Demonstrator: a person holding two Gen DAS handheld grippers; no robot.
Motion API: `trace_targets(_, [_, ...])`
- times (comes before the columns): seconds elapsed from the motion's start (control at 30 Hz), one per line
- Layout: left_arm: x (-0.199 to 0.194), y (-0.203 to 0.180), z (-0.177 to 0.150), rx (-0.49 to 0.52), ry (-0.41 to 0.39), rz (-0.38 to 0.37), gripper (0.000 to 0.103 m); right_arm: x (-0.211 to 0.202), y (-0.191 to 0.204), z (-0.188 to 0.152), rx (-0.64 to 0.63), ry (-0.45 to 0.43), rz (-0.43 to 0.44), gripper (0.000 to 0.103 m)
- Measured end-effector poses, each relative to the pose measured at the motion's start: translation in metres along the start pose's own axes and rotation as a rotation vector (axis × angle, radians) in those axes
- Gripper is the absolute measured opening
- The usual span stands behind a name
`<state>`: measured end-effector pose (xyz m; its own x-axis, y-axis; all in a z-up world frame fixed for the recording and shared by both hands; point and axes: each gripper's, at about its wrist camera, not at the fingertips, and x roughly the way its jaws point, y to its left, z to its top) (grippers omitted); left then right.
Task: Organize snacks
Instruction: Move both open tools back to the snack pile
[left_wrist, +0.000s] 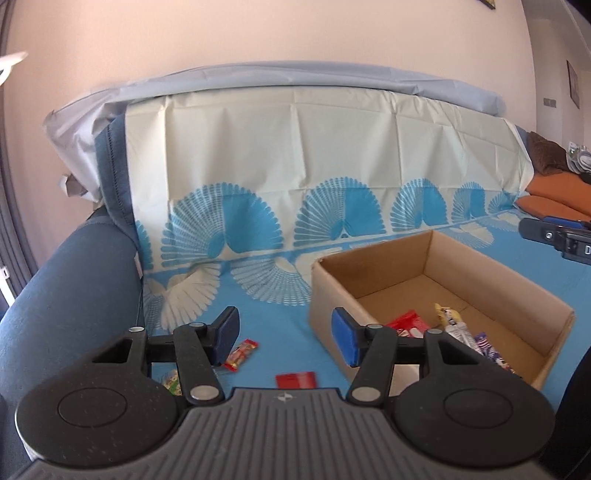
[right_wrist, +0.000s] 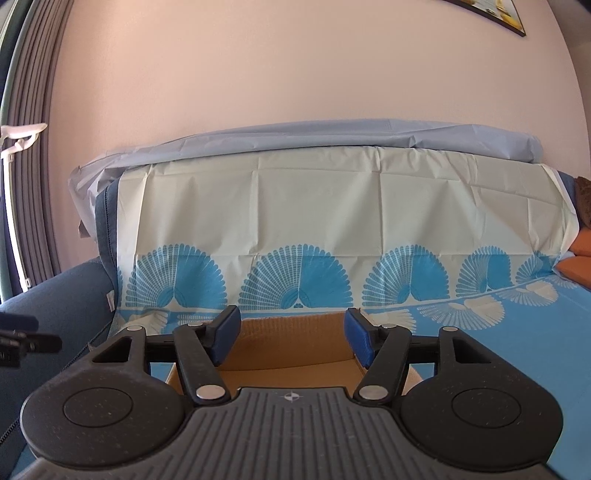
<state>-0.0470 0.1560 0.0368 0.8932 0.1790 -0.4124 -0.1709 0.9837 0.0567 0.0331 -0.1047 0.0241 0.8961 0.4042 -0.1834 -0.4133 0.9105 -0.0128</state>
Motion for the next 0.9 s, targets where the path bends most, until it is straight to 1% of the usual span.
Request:
trace_targets(0.07, [0.004, 0.009, -0.016, -0.038, 0.02, 0.008, 0.052, 0.0, 0.006, -0.001, -0.02, 0.003, 0.002, 0.064])
trace_targets(0.1, [0.007, 0.014, -0.024, -0.075, 0.05, 0.017, 0.047, 0.0, 0.008, -0.001, -0.027, 0.003, 0.004, 0.064])
trace_targets(0.13, [0.01, 0.019, -0.024, -0.098, 0.058, 0.024, 0.045, 0.0, 0.011, -0.001, -0.034, 0.005, 0.006, 0.064])
trace_targets(0.2, [0.007, 0.027, -0.023, -0.149, 0.029, 0.019, 0.045, 0.002, 0.014, -0.001, -0.047, 0.011, 0.007, 0.064])
trace_targets(0.27, [0.006, 0.031, -0.023, -0.169, 0.036, 0.017, 0.045, 0.004, 0.017, -0.002, -0.059, 0.016, 0.005, 0.064])
trace_targets(0.5, [0.013, 0.038, -0.023, -0.212, 0.079, -0.007, 0.045, 0.01, 0.026, -0.004, -0.093, 0.033, 0.002, 0.064])
trace_targets(0.73, [0.021, 0.053, -0.026, -0.282, 0.136, -0.004, 0.047, 0.014, 0.046, -0.01, -0.173, 0.046, 0.018, 0.064])
trace_targets(0.83, [0.022, 0.059, -0.028, -0.31, 0.149, 0.0, 0.05, 0.016, 0.059, -0.015, -0.205, 0.054, 0.043, 0.064])
trace_targets(0.9, [0.021, 0.064, -0.029, -0.334, 0.155, 0.003, 0.054, 0.018, 0.069, -0.02, -0.229, 0.069, 0.066, 0.064])
